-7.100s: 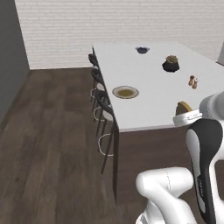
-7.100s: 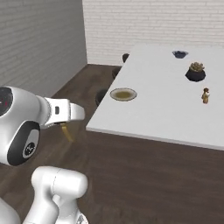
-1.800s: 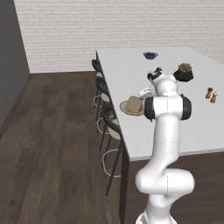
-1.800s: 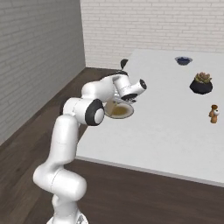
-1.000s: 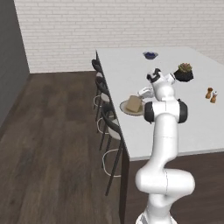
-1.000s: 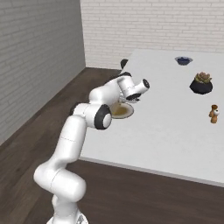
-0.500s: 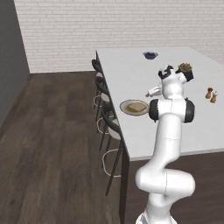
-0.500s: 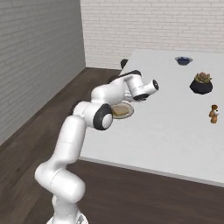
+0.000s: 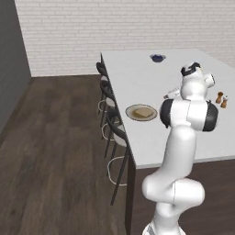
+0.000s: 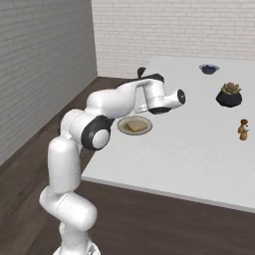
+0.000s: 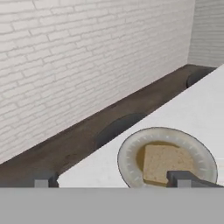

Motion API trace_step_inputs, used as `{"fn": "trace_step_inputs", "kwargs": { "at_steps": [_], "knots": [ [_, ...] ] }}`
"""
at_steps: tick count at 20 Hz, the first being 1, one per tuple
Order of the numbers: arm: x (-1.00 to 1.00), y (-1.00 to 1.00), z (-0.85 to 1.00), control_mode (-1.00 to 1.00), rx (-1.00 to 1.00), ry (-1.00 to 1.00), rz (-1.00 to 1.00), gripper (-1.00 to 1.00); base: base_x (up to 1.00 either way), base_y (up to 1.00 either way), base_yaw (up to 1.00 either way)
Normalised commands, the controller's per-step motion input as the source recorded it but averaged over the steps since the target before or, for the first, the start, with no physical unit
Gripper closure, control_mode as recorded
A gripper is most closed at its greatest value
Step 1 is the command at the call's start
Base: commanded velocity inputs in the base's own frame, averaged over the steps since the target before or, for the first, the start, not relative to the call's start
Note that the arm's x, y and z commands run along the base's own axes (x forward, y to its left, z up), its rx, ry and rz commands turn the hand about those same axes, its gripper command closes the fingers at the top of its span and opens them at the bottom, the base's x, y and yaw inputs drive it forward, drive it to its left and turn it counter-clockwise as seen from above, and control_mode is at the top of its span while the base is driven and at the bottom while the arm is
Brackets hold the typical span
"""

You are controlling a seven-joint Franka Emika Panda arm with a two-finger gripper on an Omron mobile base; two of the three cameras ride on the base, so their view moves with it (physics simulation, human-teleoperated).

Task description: Start the toaster. Once the lever pops up, take the bread to the plate on the dining counter.

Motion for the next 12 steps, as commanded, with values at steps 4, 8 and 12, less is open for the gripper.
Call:
{"fn": "trace_step_inputs", "kwargs": {
  "at_steps": [4,8,12],
  "knots": [
    [-1.0,0.06,0.59,-1.0,-0.24,-0.22,-0.07,-1.0,0.0,0.0,0.0],
    [-1.0,0.03,0.52,-1.0,-0.26,-0.1,-0.1,-1.0,0.0,0.0,0.0],
    [-1.0,0.09,0.45,-1.0,-0.27,-0.02,-0.12,-1.0,0.0,0.0,0.0]
  ]
}}
